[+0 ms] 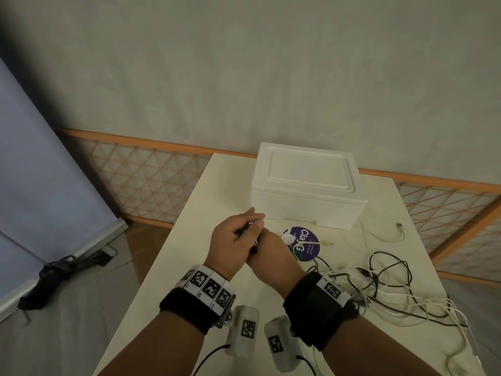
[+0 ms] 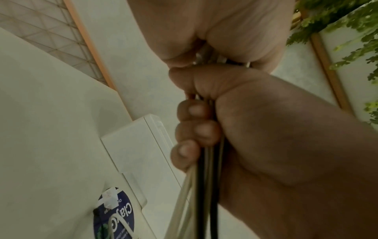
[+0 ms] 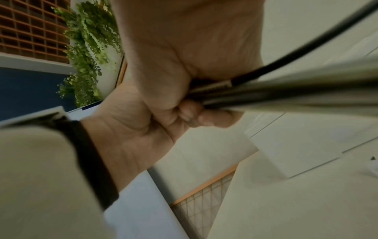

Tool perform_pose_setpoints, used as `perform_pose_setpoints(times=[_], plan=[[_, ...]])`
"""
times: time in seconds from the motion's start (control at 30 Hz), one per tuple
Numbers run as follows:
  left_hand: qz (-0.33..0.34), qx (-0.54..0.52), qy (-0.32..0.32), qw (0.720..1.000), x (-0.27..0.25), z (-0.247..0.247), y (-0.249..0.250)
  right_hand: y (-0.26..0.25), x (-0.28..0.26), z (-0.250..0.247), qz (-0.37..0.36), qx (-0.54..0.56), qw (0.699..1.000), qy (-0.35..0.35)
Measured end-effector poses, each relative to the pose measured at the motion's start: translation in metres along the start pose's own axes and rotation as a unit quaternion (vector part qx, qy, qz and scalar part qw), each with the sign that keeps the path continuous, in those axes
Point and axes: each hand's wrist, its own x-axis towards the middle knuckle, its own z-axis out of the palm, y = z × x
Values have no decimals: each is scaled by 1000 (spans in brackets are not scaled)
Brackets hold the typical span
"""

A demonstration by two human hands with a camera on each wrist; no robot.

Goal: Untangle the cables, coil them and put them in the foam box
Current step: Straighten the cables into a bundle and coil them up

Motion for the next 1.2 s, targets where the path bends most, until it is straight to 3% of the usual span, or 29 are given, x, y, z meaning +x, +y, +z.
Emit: perform_pose_setpoints(times=[0.07,0.17,0.23,0.43,0.6,0.73,0.83,0.93,1.0,1.1,1.2], plan=[[-34,-89,-35,995,4,-5,3,-1,-3,-2,33,57,998,8],[-134,-303,-24,943,14,-16,6,0,-5,-4,20,99,995,-10],[-148,-356,-13,922,15,-17,9,1,-6,-3,18,115,993,-24],[-151,-353,-19,923,9,-12,4,1,-7,-3,20,149,989,-11],[-116,-277,-51,953,5,-9,0,-7,-11,-8,54,171,983,-41],[-69,-219,-86,970,1,-9,1,-7,-10,-5,29,106,994,-26],[3,-98,-107,989,-1,-7,6,-6,-6,-1,-2,37,999,-6],[32,0,-74,997,0,-5,7,-3,1,3,-27,-37,999,-21],[59,26,-58,996,1,-3,8,-4,3,2,-25,-26,999,-24],[51,-55,-88,993,1,-7,11,-6,1,0,10,123,992,11],[22,-198,-100,975,1,-19,8,-4,-4,-2,31,151,987,38]])
